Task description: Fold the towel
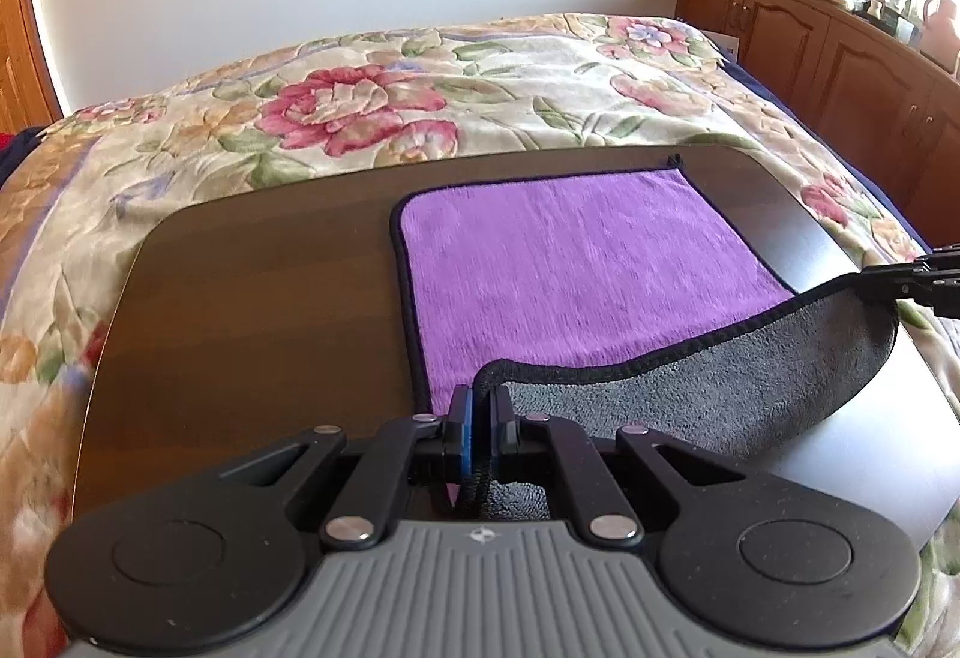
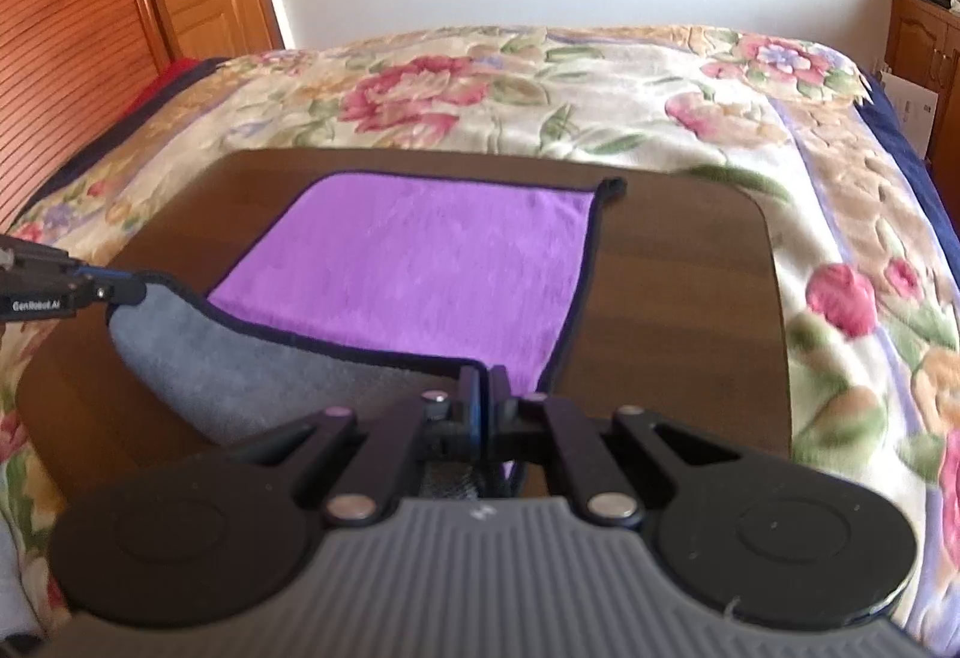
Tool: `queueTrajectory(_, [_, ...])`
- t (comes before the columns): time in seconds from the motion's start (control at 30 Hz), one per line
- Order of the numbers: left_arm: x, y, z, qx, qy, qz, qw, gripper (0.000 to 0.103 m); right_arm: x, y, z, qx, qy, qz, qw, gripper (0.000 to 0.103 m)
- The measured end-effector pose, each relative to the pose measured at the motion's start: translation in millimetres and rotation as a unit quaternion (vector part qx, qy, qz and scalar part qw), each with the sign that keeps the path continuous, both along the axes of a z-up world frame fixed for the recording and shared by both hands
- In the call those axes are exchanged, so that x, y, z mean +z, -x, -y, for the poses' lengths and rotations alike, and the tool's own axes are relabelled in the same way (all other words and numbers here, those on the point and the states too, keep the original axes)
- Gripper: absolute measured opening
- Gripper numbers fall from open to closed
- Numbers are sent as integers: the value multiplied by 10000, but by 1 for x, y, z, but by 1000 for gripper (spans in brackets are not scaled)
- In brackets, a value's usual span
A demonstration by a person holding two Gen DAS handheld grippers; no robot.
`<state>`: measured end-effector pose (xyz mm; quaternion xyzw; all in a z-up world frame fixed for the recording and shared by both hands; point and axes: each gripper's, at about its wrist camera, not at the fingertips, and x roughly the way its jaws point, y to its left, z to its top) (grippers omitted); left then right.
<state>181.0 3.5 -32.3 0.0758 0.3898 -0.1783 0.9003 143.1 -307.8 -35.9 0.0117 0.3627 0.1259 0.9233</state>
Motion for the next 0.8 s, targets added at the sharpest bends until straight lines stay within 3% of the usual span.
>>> queueTrajectory(0.8, [-11, -91, 10, 116, 214, 38, 9997, 2, 5, -77, 9, 177, 30, 298, 9994, 3])
